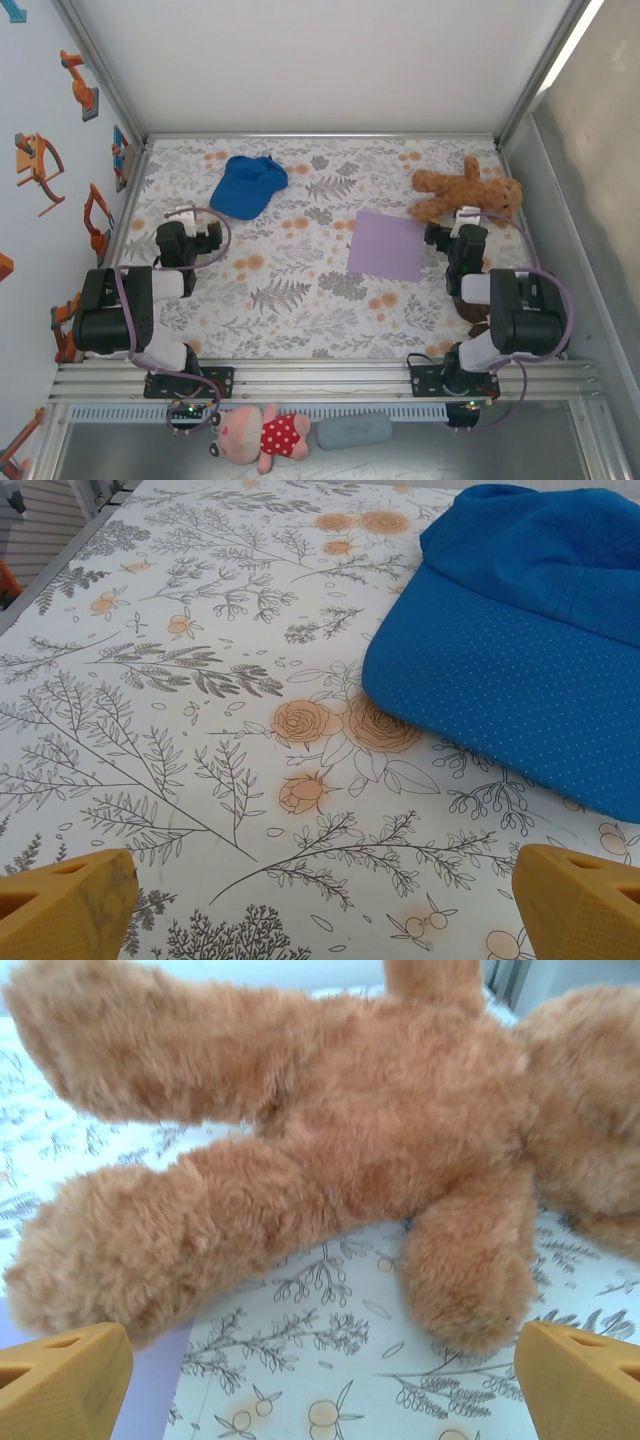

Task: Fold a paper plane with a square sheet of paper (pick it up from the middle)
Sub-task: Move the square sheet of paper to the center of the table.

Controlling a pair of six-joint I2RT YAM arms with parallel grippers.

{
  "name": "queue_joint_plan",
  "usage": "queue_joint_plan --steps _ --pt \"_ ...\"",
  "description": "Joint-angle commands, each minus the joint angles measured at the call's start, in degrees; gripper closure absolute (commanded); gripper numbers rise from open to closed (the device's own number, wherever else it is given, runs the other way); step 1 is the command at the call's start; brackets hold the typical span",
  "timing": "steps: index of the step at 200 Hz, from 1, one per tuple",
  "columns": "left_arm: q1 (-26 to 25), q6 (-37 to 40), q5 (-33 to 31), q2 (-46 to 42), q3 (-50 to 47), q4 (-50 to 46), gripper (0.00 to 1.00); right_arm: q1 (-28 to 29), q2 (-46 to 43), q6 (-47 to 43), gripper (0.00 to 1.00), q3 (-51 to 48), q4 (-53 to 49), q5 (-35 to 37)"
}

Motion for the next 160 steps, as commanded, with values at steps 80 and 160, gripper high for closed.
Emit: queue_joint_plan --steps 80,160 --pt "-1.1 -22.7 -2.7 -20.4 19.6 -44.8 0.04 -0.2 -18.0 19.2 0.00 22.1 -53.2 -2.0" --pt "-8.1 -38.5 22.3 -9.2 25.9 -44.9 0.00 3.8 -8.2 35.6 0.31 25.2 -58.7 -19.1"
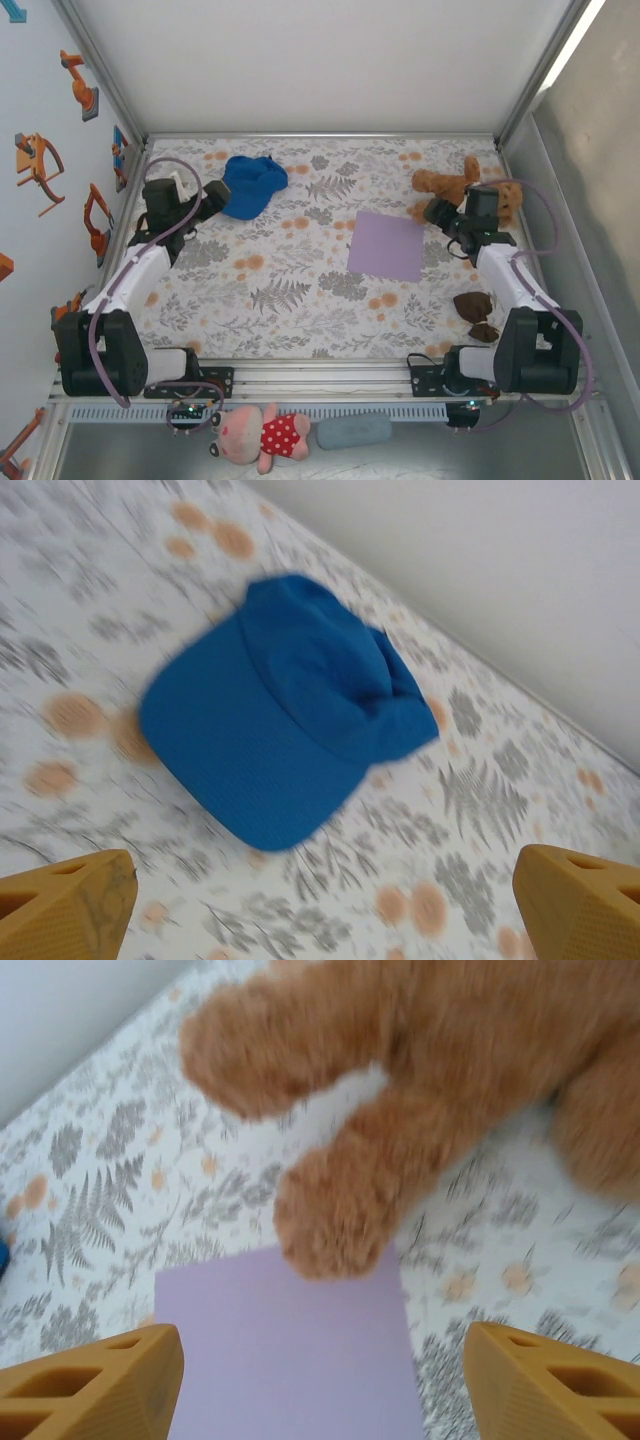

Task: Fold a paper plane with a square sheet of paper (pick it up from the middle)
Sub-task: Move the square sheet of paper to the center of the table.

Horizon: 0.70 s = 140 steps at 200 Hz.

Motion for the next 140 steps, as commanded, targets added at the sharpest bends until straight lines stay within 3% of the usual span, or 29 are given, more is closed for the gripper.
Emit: queue_joint_plan --steps 1,32,75,140 --pt "-4.3 -5.9 7.5 3.1 2.4 -1.5 0.00 2.8 2.3 7.7 0.31 -0.1 -1.9 -3.6" --pt "-11.7 -8.8 7.0 9.0 4.0 -0.1 0.05 7.6 7.6 9.6 0.41 0.8 -1.9 1.0" --pt "-20.5 -11.9 7.1 17.1 7.5 1.5 0.18 11.9 13.8 10.6 0.46 3.1 -2.1 5.6" --pt "-24.1 -15.8 11.1 25.2 10.8 4.8 0.30 14.3 21.7 10.3 0.50 6.9 -4.8 8.7"
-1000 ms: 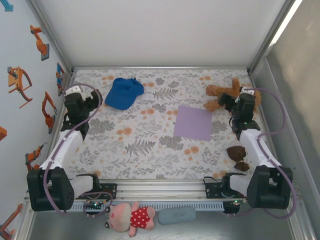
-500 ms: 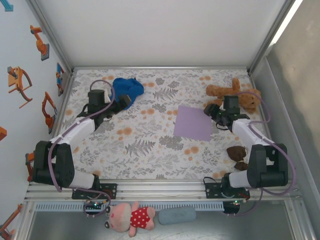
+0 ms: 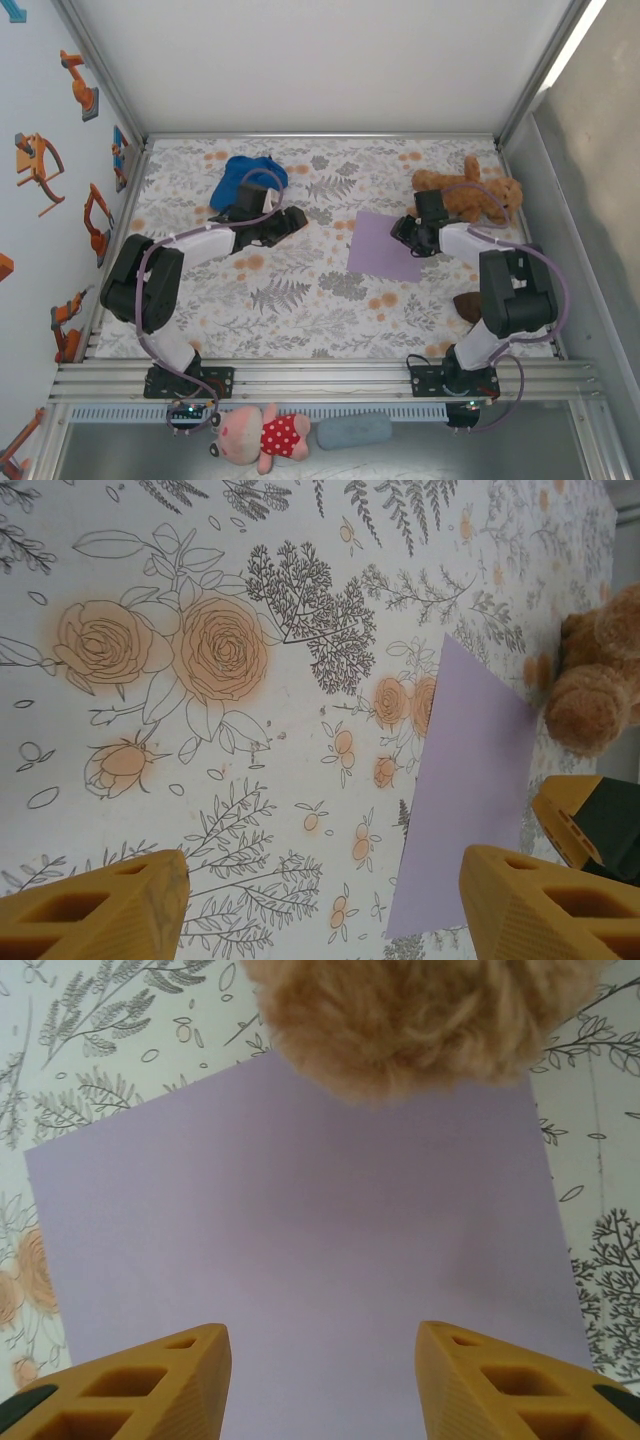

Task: Fold a paper plane with a square sheet of paper (pick it up from the middle)
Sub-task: Move the square sheet of paper to the center of the table.

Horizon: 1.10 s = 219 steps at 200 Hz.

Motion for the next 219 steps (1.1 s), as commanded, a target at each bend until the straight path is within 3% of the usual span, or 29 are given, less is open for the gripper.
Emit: queue_joint_plan --steps 1,53,90,131,144,159,184,219 --pt "-0.5 -2.3 2.6 1.3 2.3 2.0 0.30 1.0 2.0 0.6 0.50 2.1 -2.6 2.5" --pt "-0.5 -1.9 1.4 2.5 3.0 0.3 0.38 5.5 3.9 4.5 0.50 0.9 -5.5 2.5" --pt "-0.2 -0.6 0.9 3.0 3.6 -1.6 0.46 12.4 3.9 9.6 0.52 -0.7 -6.4 0.5" --pt "0.2 0.0 0.4 1.4 1.7 -4.2 0.51 20.3 4.9 16.1 0.54 -0.9 -1.1 -5.1" --pt "0.1 -0.3 1.0 0.4 0.1 -4.7 0.57 21.1 5.5 17.4 0.55 -0.5 1.9 -8.4" --pt "0.0 -1.6 1.6 -1.1 -2.3 -4.8 0.60 21.1 4.1 16.0 0.57 0.7 3.5 -10.4" --pt "-1.2 -4.0 2.5 -3.3 -6.3 -3.9 0.66 21.1 0.4 8.5 0.58 5.1 -2.7 -8.0" --pt "-4.0 -4.9 1.6 -3.8 -7.1 -4.3 0.73 19.9 -0.2 3.2 0.67 4.5 -6.6 -5.5"
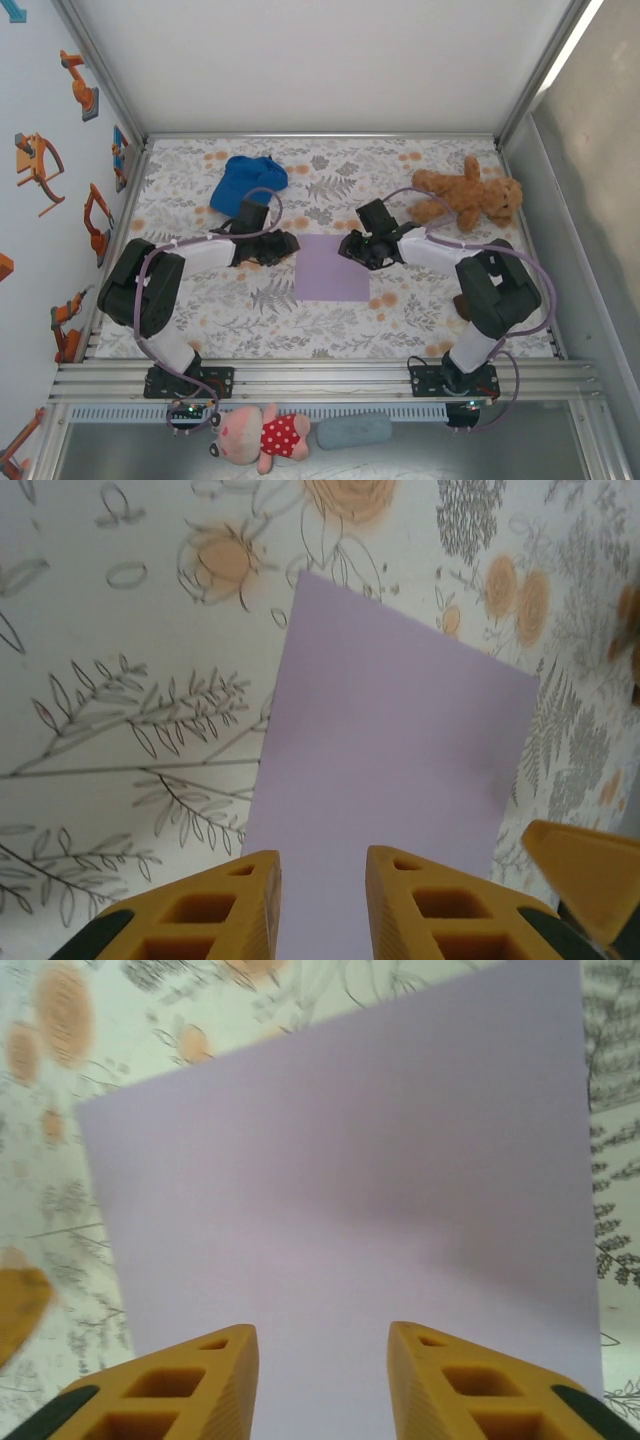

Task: Fold a paper plane with a square sheet of paper (pick it up from the middle)
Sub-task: Move the square sheet of paper to the center of the table, then first fold in half a square sheet of paper at the center of the table.

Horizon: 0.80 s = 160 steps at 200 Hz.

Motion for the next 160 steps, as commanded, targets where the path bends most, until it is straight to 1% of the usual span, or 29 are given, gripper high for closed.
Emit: queue_joint_plan --steps 1,8,15,36,58,89,160 --pt "-1.9 -1.5 0.4 -1.5 -0.2 -0.9 0.73 -1.1 -1.6 -4.9 0.67 0.3 -4.5 1.8" --pt "-2.2 -1.5 0.1 -1.0 0.3 -1.1 0.74 -1.5 -1.5 -5.2 0.68 -0.1 -4.5 1.8" --pt "-2.6 -1.5 -0.1 -0.4 0.7 -1.5 0.78 -2.0 -1.4 -5.6 0.69 -0.3 -4.5 1.6" --pt "-3.2 -1.5 0.1 1.6 2.4 -2.2 0.81 -2.9 0.1 -7.1 0.73 0.1 -4.6 -0.2" --pt "-3.5 -1.6 0.8 3.3 3.1 -1.8 0.81 -4.1 2.0 -7.2 0.76 0.6 -5.2 -2.6" --pt "-3.6 -2.0 1.2 5.4 3.8 -2.2 0.81 -4.3 3.9 -7.7 0.77 1.3 -5.8 -3.5" --pt "-3.7 -1.8 1.6 7.2 4.4 -3.3 0.82 -4.4 5.5 -8.0 0.78 0.9 -6.3 -2.5"
